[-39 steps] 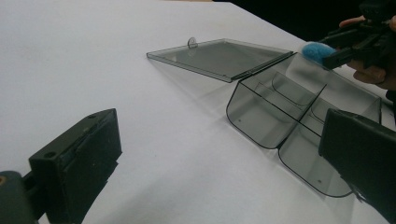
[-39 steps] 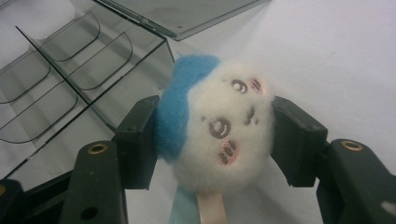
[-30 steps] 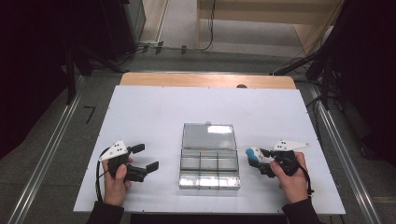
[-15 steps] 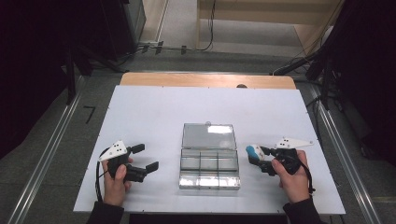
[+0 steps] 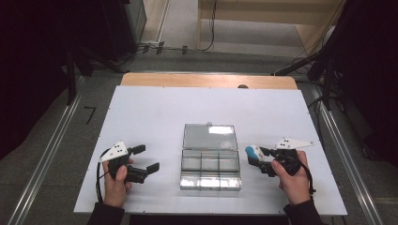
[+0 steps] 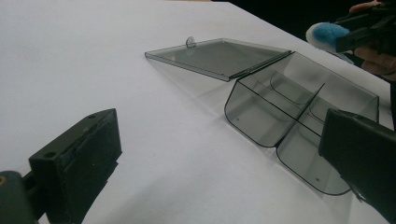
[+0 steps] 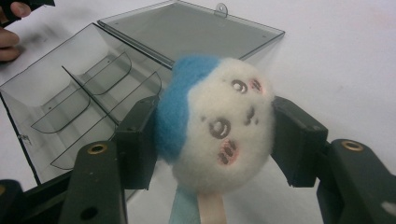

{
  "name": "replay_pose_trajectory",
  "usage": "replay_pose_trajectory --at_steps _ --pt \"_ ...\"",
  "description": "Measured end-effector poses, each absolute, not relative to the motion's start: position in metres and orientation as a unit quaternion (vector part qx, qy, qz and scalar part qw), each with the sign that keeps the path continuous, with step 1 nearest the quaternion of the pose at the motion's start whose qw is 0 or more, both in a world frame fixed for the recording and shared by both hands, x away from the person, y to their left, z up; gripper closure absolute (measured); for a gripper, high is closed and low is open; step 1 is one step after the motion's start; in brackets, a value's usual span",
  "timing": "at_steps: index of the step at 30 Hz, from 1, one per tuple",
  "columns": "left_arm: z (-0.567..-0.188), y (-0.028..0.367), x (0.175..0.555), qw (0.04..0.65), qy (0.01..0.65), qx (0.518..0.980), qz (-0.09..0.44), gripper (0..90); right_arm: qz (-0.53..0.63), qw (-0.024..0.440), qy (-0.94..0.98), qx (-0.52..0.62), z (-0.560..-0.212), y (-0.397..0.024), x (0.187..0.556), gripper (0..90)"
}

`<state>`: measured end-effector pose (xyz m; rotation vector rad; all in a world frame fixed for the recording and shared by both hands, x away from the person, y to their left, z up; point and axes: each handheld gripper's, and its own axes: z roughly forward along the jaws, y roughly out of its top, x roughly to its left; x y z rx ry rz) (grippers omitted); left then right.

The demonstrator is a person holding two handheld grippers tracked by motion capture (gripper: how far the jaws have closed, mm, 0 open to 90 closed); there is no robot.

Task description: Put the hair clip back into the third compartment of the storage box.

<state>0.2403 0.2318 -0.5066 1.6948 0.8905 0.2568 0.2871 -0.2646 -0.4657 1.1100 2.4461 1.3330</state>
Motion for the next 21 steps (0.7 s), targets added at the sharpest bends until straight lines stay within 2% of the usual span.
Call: replay_pose_trajectory --at_steps 21 --pt "-0.507 0.231 0.240 0.569 0.380 0.721 0.108 0.0 0.451 0.057 0.813 0.364 -0.463 -0.248 0.282 36.5"
